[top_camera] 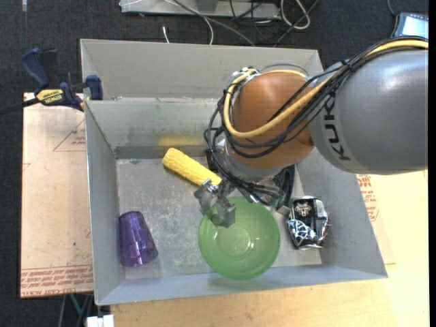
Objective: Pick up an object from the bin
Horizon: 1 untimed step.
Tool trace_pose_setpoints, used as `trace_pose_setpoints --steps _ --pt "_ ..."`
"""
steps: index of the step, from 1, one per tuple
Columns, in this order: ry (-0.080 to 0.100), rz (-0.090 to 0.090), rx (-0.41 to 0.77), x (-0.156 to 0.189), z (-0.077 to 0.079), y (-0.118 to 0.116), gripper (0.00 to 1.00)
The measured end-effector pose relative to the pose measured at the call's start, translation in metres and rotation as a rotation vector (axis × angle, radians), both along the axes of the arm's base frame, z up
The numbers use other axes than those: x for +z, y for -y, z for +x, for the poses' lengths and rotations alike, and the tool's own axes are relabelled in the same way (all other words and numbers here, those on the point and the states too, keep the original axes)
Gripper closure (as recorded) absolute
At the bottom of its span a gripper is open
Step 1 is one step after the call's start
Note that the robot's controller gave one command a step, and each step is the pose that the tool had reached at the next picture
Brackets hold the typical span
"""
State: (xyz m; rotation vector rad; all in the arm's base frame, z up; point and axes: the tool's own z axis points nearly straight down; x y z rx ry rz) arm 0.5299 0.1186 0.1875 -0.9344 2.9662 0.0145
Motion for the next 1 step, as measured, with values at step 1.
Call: trace_pose_setpoints --steps 1 --pt "0.002 -0.003 0.224 -0.0554 -0.0202 -0.0188 1.00"
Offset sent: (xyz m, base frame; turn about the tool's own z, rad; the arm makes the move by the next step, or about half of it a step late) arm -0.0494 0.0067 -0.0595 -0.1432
